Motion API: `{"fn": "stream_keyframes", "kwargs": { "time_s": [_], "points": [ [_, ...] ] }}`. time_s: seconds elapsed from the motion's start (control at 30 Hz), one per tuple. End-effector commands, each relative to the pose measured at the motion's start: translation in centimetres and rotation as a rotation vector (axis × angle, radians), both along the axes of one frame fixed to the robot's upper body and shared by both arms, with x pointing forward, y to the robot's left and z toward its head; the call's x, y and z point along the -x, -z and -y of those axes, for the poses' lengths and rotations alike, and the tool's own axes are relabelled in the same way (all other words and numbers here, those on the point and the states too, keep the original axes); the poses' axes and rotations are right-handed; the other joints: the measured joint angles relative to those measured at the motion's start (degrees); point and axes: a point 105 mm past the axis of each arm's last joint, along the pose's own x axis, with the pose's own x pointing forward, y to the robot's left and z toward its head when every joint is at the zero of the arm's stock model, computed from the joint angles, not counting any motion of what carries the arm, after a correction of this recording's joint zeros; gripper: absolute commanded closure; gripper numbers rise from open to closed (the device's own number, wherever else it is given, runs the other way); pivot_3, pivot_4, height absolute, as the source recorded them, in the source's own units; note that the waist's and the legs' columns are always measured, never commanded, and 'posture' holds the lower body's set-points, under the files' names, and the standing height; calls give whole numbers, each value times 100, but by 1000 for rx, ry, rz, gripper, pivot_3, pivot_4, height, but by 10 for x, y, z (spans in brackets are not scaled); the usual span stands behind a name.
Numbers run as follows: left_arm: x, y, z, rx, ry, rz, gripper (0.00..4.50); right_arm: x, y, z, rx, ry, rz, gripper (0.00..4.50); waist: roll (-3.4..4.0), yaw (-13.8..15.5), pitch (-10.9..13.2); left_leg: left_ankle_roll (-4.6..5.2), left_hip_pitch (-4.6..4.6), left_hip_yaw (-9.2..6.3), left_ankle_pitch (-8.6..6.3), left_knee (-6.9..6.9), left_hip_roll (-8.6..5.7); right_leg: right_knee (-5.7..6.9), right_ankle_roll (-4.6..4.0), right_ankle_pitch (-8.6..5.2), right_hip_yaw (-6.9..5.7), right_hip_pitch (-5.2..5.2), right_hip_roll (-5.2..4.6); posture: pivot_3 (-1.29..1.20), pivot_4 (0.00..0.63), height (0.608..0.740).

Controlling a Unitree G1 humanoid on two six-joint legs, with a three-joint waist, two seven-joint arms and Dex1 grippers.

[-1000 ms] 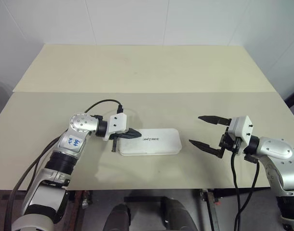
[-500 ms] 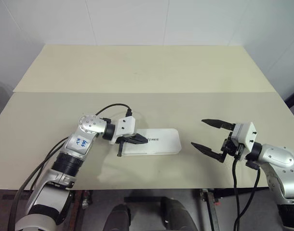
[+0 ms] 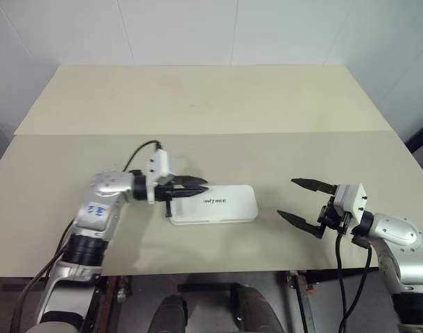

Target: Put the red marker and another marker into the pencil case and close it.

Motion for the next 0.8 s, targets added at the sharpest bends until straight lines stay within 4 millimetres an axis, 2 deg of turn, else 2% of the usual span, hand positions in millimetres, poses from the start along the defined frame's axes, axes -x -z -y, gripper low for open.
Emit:
{"fn": "stream_keyframes", "kwargs": {
  "time_s": [0.03,0.23,0.3,0.5,0.8],
  "points": [
    [11,-16,-18,59,-47,39,2572,-1,-6,-5,0,-42,40,0,0,12,0,0,0,-2,0,0,0,1,-1,-1,-1,0,0,0,150,740],
    [30,-14,-46,79,-159,32,547,-14,-20,-15,29,-121,62,0,0,16,0,-1,-3,1,0,3,-3,-5,1,1,0,1,-8,0,150,740],
    [36,-13,-51,81,-179,22,26,-18,-25,-20,35,-144,68,0,0,17,1,-1,-2,0,-1,1,-2,-4,-3,-1,-2,0,-7,0,150,740],
    [45,-13,-58,82,-237,29,26,-27,-44,-37,67,-230,78,0,2,20,2,-1,-4,0,-1,0,-3,-8,-10,-4,-4,0,-10,0,150,740],
    [45,-15,-53,69,-248,54,26,-34,-48,-41,76,-240,81,0,2,26,2,-3,-8,-2,-2,-5,-3,-11,-6,-3,-8,-2,-11,0,150,740]
  ]
}}
